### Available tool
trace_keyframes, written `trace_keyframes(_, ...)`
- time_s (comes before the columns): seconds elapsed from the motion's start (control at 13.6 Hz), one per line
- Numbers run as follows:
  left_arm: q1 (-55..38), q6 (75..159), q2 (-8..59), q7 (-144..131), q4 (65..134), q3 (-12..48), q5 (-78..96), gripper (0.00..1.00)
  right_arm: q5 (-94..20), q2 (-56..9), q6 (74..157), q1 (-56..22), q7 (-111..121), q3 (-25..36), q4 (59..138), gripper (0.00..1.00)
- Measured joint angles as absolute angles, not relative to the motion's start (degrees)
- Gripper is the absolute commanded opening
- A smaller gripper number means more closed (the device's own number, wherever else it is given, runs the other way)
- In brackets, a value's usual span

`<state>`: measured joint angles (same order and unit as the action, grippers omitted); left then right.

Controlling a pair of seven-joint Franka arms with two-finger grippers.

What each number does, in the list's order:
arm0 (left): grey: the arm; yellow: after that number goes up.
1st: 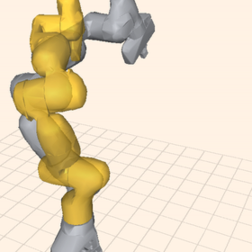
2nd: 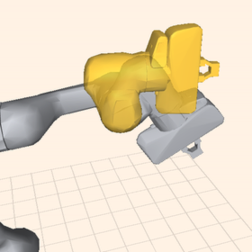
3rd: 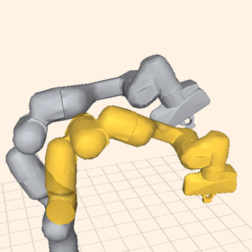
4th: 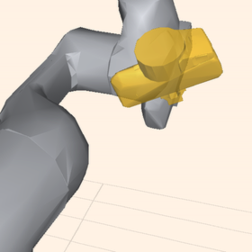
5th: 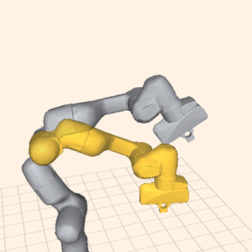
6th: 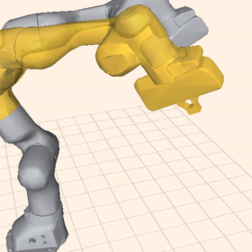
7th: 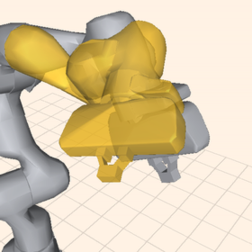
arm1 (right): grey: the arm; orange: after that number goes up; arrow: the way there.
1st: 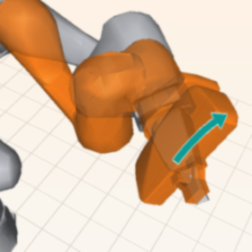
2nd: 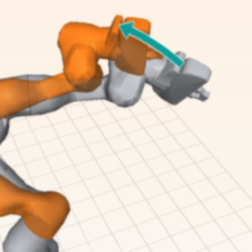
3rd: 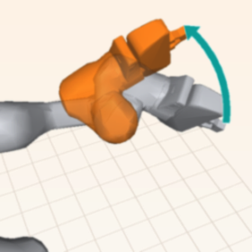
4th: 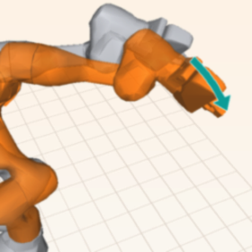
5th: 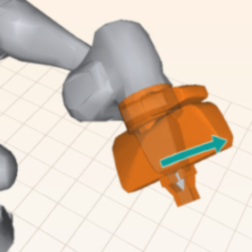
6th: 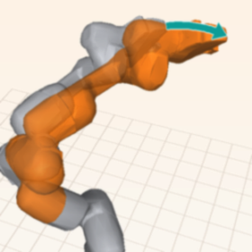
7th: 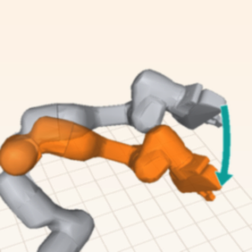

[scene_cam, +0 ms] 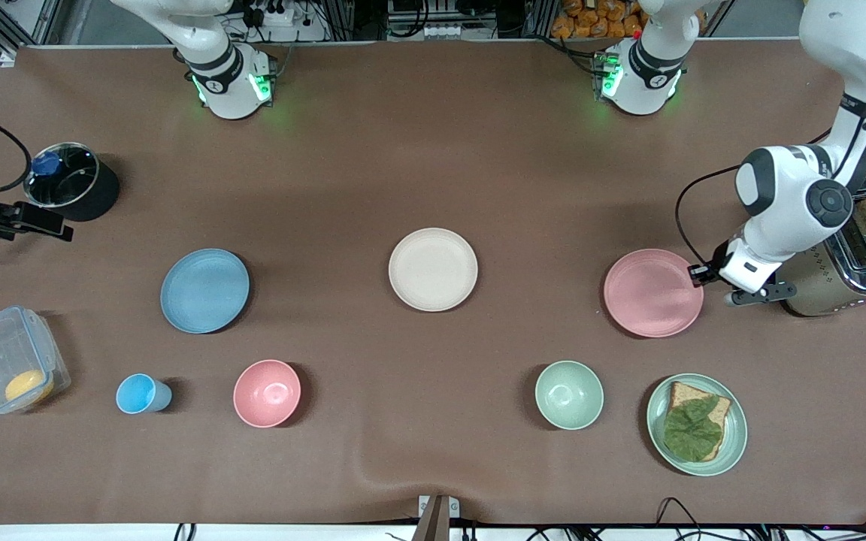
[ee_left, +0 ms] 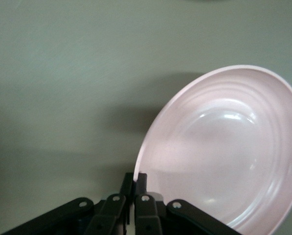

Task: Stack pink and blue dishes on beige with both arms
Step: 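Grip the pink plate rim and carry it toward the beige plate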

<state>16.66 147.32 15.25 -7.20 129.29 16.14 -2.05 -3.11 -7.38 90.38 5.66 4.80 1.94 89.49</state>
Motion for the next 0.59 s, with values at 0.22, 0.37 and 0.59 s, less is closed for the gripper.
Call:
trace_keyframes(0.22,16.53,144.14,12.36,-16.34,127.96,25.37,-1.91,0.0,-3.23,-7.78,90.19,5.71,4.79,1.75,89.49,1.0)
trace_keyframes(0.37,16.21,143.58,12.0,-23.65,127.85,32.56,-1.89,0.0,-3.3,-7.87,89.03,4.96,4.77,1.22,89.48,1.0)
trace_keyframes(0.59,13.41,143.58,12.25,-34.46,127.33,38.94,-1.87,0.0,-3.34,-7.87,86.17,3.21,4.67,0.86,89.44,1.0)
